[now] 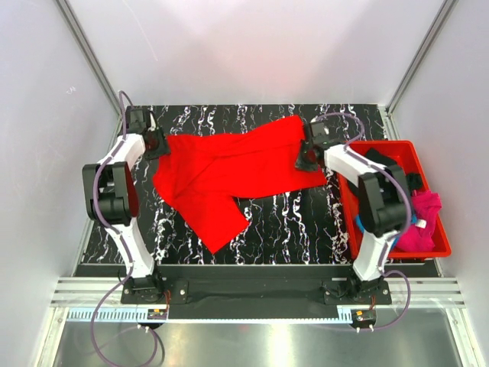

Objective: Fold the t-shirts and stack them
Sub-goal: Fold the tshirt

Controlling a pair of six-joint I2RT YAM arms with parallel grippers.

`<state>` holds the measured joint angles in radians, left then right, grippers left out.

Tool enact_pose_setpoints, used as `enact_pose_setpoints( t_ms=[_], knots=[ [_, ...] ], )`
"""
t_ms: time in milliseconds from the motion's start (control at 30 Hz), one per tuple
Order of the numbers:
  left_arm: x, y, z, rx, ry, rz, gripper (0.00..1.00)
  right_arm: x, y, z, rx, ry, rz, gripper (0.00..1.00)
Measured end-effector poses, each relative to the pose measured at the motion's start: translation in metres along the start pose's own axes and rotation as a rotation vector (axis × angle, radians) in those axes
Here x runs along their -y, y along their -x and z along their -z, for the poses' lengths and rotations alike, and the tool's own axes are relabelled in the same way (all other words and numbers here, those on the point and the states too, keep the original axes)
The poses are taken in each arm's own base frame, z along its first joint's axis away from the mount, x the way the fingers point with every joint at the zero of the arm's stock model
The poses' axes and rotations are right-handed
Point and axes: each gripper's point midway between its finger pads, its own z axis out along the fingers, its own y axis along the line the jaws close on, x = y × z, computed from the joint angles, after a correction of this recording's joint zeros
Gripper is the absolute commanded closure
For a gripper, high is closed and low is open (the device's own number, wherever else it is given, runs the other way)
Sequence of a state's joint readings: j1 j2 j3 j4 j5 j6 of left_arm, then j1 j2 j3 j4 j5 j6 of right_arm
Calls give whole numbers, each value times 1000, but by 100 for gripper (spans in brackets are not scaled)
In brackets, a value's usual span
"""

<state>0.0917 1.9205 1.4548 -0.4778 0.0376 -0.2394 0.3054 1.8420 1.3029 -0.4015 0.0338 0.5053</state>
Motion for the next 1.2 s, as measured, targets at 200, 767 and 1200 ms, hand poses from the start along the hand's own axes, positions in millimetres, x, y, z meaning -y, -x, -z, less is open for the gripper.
enact_pose_setpoints(
  t_ms=[200, 767, 1200],
  knots=[
    [9, 3, -35, -29, -51, -19, 48, 31, -32, -37, -82, -124, -2, 92],
    [30, 21, -37, 24, -163, -31, 43, 61, -90, 18, -107, -163, -209, 77],
    [57, 75, -48, 102, -267, -49, 42, -34, 137, 19, 127, 286, -9, 51]
  ],
)
